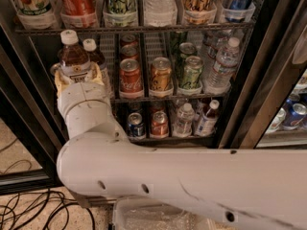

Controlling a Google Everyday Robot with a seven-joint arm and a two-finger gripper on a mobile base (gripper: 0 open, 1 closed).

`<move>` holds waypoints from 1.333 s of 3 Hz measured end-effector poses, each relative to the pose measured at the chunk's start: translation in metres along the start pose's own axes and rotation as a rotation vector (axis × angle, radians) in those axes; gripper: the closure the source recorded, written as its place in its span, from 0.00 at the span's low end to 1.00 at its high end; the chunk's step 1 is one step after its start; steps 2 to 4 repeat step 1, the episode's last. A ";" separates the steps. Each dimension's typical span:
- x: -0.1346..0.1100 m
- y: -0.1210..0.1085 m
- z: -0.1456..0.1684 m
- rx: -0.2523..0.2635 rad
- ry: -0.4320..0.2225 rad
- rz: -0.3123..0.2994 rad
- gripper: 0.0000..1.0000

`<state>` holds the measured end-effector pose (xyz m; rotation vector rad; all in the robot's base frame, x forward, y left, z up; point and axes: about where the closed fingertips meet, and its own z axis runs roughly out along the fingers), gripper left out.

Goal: Pick blue plastic bottle from middle shelf of fridge

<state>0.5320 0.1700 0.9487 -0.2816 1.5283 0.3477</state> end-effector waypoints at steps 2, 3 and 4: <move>0.002 0.006 -0.001 -0.022 0.011 -0.001 1.00; 0.002 0.006 -0.001 -0.022 0.011 -0.001 1.00; 0.002 0.006 -0.001 -0.022 0.011 -0.001 1.00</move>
Offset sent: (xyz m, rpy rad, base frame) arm 0.0000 0.0000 0.0000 0.0000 0.0000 0.0000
